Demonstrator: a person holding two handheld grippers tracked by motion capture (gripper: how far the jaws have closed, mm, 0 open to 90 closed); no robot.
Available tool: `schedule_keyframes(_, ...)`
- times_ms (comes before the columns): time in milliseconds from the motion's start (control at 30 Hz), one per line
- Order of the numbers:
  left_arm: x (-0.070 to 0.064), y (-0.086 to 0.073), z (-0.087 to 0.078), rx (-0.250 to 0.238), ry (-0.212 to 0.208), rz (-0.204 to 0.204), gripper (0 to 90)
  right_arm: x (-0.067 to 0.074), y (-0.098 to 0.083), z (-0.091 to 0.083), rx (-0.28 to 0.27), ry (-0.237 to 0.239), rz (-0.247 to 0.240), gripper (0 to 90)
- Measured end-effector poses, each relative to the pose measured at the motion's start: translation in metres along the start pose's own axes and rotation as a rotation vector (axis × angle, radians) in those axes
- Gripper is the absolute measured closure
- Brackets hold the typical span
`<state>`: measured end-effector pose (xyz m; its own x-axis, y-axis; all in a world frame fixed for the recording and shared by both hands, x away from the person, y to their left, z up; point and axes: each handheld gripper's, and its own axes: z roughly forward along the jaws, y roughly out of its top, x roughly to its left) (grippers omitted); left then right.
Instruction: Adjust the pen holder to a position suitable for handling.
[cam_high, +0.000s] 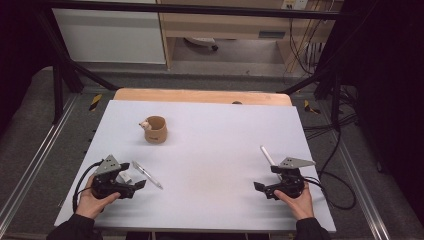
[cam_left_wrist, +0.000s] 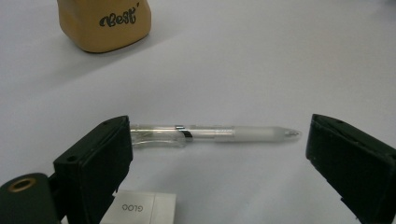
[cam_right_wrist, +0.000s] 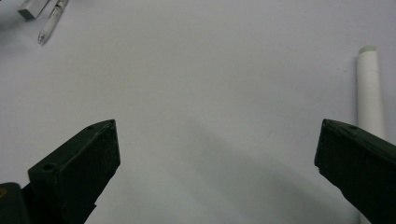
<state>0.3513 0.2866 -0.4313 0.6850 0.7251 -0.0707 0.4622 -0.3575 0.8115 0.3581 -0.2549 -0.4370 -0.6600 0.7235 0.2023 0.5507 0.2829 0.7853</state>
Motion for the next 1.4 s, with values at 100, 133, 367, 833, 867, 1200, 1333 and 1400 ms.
schedule_keyframes(100,0.0,0.0,0.0,0.001,0.001,-0.002,7.3,0.0,0.0,0.0,-0.002,0.004,0.002,0.8)
schedule_keyframes(133,0.0,0.0,0.0,0.0,0.001,-0.003,7.3,0.0,0.0,0.0,-0.002,0.004,0.002,0.8)
schedule_keyframes(367,0.001,-0.001,0.0,0.002,-0.002,-0.003,7.6,0.002,0.003,0.001,0.001,0.001,-0.002,0.8)
schedule_keyframes(833,0.001,-0.001,0.001,0.006,0.002,-0.005,7.6,0.022,0.024,0.014,0.006,0.002,-0.051,0.9)
schedule_keyframes(867,0.001,-0.001,0.001,0.006,0.002,-0.005,7.6,0.024,0.026,0.016,0.01,0.004,-0.053,0.8)
schedule_keyframes(1200,0.001,-0.001,0.002,0.007,0.005,-0.004,7.5,0.041,0.046,0.033,0.013,0.036,-0.098,0.8)
schedule_keyframes(1333,0.0,-0.001,0.002,0.008,0.004,-0.002,7.5,0.049,0.054,0.04,0.018,0.037,-0.109,0.8)
schedule_keyframes(1400,0.0,-0.001,0.002,0.008,0.004,-0.003,7.5,0.052,0.059,0.043,0.02,0.032,-0.125,0.9)
